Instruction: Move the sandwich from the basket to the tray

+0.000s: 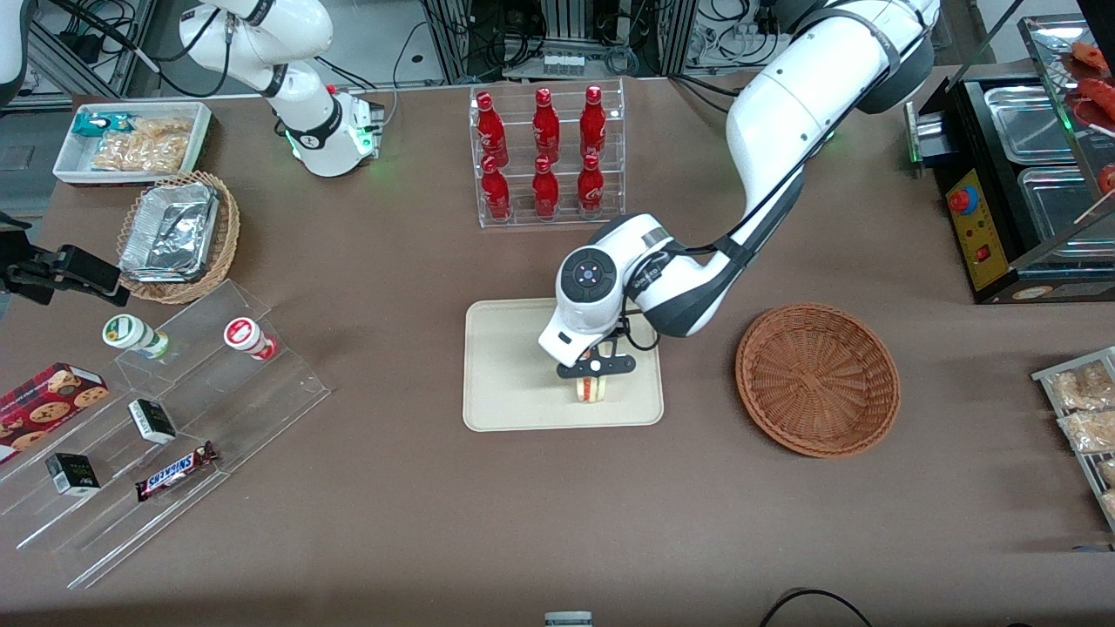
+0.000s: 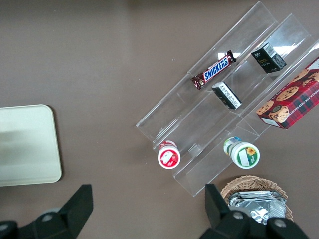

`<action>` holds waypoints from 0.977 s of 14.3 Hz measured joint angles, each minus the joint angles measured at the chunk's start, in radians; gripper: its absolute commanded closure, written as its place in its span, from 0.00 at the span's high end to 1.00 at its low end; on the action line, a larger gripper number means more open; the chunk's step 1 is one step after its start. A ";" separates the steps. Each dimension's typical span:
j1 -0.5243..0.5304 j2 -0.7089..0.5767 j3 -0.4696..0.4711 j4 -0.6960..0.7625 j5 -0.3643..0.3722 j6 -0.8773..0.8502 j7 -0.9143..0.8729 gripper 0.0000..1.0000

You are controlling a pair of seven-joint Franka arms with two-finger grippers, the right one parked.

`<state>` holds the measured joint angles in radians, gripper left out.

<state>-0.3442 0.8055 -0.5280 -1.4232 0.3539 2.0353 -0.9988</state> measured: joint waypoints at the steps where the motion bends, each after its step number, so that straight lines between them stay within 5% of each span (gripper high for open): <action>1: -0.008 0.003 0.000 0.001 0.000 0.009 -0.008 0.90; 2: -0.014 0.005 0.000 0.001 0.003 0.026 -0.019 1.00; 11: -0.012 -0.132 0.131 0.056 0.035 -0.005 -0.039 1.00; 14: -0.011 -0.261 0.234 0.056 -0.052 -0.157 0.029 1.00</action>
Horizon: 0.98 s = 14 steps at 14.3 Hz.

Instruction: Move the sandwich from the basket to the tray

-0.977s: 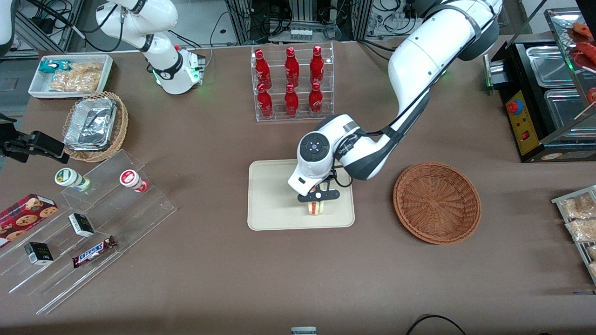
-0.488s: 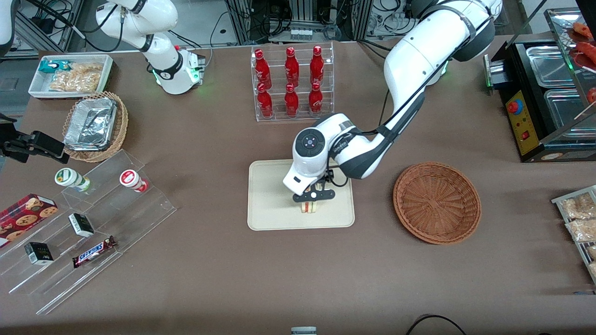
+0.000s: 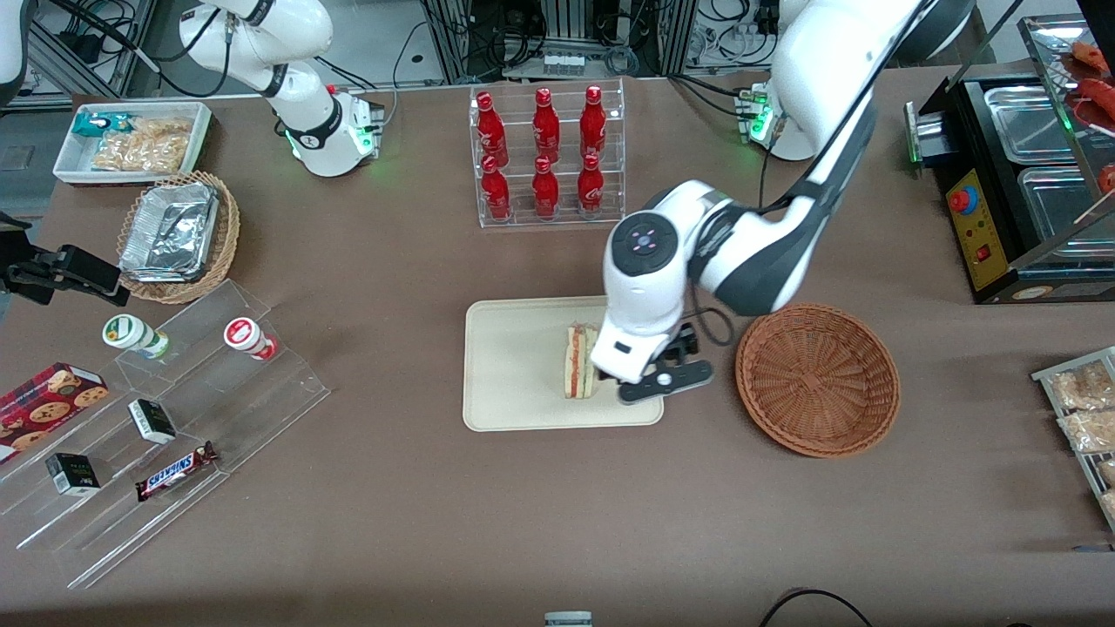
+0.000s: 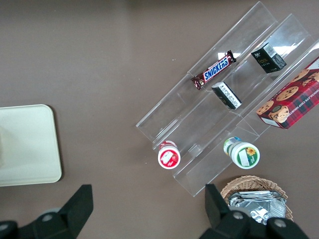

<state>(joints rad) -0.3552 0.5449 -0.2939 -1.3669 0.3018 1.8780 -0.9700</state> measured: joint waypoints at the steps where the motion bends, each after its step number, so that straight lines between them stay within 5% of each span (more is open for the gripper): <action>1: 0.014 -0.040 0.039 0.000 -0.052 -0.045 0.077 1.00; 8: 0.335 -0.276 0.056 -0.006 -0.189 -0.380 0.552 1.00; 11: 0.452 -0.397 -0.014 -0.064 -0.209 -0.444 0.601 1.00; 14: 0.457 -0.517 -0.033 -0.162 -0.249 -0.446 0.601 1.00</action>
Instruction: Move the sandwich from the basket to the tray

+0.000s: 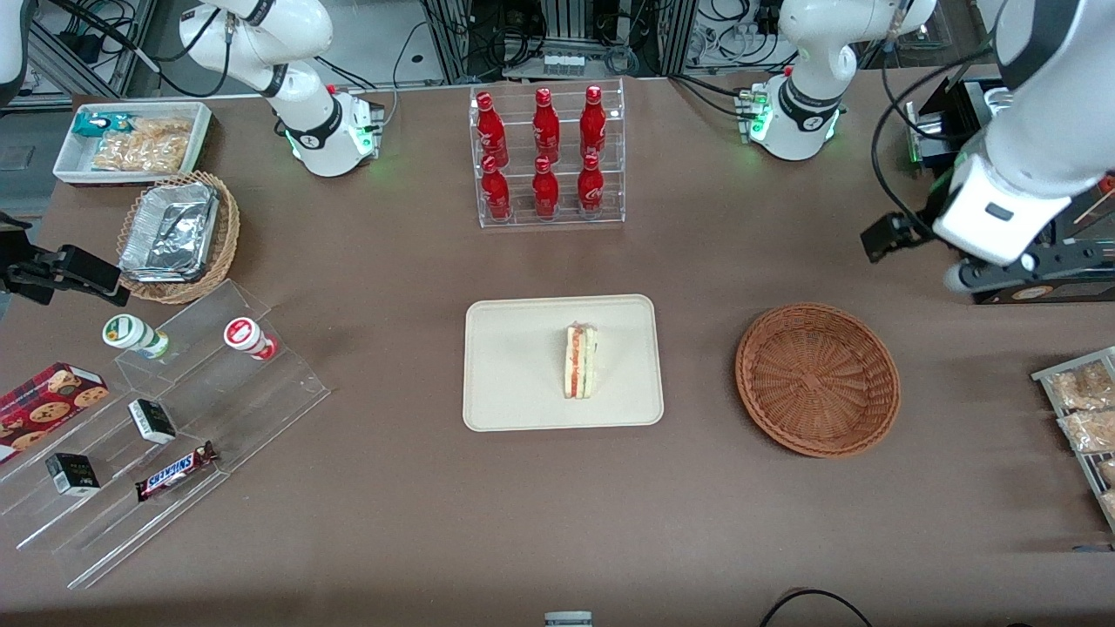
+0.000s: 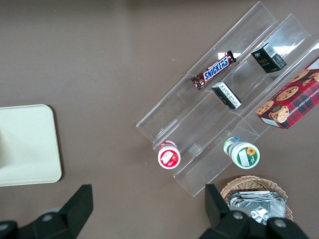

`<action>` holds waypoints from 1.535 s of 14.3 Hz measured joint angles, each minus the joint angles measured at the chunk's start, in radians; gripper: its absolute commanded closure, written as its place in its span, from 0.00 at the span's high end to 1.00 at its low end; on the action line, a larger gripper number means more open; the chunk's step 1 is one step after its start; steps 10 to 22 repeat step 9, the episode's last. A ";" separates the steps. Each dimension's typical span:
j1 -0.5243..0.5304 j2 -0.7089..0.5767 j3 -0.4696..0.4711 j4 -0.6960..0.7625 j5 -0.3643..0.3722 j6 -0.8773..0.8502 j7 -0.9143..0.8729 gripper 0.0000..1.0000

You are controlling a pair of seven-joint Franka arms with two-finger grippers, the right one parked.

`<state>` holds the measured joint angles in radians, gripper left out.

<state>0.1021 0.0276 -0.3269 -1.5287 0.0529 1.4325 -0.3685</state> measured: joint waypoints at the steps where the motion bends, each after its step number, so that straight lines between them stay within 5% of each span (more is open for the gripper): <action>1: 0.001 -0.023 0.000 -0.019 -0.005 0.000 0.000 1.00; 22: 0.015 -0.038 0.000 -0.042 -0.010 0.005 0.113 1.00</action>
